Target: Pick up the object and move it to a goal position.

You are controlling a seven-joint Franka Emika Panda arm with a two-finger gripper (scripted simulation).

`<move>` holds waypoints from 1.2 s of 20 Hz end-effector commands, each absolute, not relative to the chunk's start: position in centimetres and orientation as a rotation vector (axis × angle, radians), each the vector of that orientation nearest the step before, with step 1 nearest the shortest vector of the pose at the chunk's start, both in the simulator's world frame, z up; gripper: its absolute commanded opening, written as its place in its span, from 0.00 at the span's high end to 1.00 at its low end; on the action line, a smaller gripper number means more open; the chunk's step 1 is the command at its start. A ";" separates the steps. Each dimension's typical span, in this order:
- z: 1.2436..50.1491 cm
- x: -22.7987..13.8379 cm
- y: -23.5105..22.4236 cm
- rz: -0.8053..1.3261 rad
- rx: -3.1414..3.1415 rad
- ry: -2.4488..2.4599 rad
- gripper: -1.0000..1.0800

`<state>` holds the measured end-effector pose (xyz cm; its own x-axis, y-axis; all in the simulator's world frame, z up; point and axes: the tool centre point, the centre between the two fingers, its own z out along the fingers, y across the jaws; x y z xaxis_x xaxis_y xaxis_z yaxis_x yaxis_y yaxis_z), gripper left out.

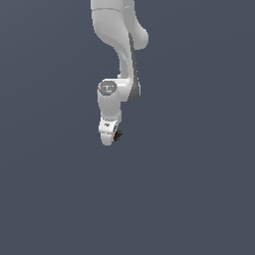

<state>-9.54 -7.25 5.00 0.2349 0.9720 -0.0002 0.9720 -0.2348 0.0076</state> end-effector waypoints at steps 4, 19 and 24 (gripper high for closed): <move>8.1 -9.5 -9.0 0.008 2.463 1.939 1.00; 22.1 -9.1 -17.0 0.008 2.467 1.944 1.00; 26.0 -8.8 -19.3 0.005 2.468 1.944 1.00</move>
<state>-8.89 -18.65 24.77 0.2350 0.9720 0.0028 0.9720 -0.2351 0.0026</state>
